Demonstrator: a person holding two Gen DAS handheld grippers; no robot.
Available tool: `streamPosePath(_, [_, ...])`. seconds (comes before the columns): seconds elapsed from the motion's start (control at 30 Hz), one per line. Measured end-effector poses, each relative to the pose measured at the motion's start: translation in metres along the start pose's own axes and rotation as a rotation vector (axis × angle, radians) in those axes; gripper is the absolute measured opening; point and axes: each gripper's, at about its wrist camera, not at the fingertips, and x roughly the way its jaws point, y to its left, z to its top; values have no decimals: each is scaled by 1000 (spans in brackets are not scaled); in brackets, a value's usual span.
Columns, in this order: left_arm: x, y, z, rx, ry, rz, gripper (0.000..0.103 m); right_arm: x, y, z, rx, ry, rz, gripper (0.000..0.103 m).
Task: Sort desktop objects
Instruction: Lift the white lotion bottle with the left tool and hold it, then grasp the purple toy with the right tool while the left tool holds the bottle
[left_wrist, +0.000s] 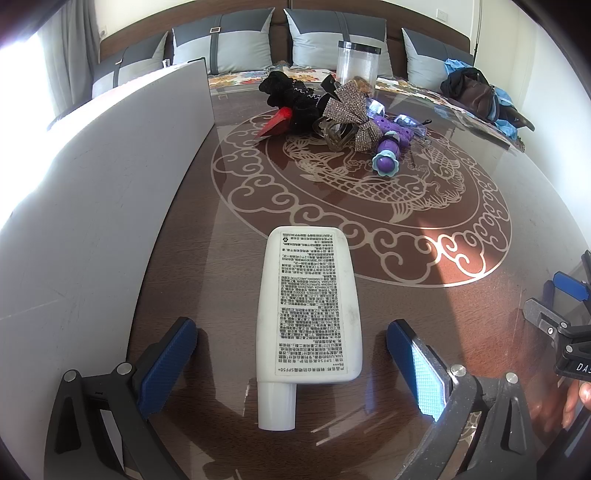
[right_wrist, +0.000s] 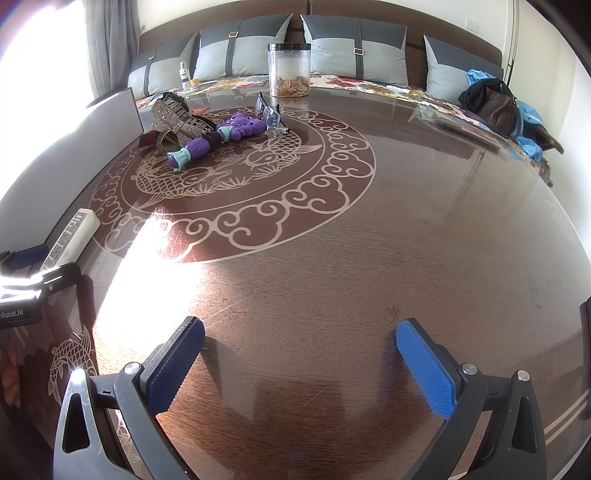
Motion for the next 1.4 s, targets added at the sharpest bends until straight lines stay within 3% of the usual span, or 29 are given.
streamPosePath(0.33, [0, 1, 0, -2, 0, 0, 103, 4, 0, 7, -27, 28, 18, 103])
streamPosePath(0.43, [0, 1, 0, -2, -1, 0, 103, 15, 16, 39, -64, 73, 47, 102])
streamPosePath(0.63, [0, 1, 0, -2, -1, 0, 103, 43, 60, 129, 38, 29, 174, 98])
streamPosePath(0.73, [0, 1, 0, -2, -1, 0, 103, 72, 81, 157, 43, 57, 158, 91])
streamPosePath(0.87, [-1, 1, 0, -2, -1, 0, 103, 106, 94, 169, 20, 115, 90, 82])
streamPosePath(0.9, [0, 1, 0, -2, -1, 0, 103, 109, 93, 169, 15, 111, 84, 73])
streamPosePath(0.93, [0, 1, 0, -2, -1, 0, 103, 105, 94, 170, 0, 87, 77, 54])
streamPosePath(1.0, [-1, 1, 0, -3, -1, 0, 103, 99, 92, 166, -23, 73, 79, 31])
streamPosePath(1.2, [-1, 1, 0, -2, -2, 4, 103, 61, 68, 114, -78, 35, 91, 24])
streamPosePath(1.4, [-1, 1, 0, -3, -2, 7, 103, -6, 41, 23, -94, 7, 118, 25])
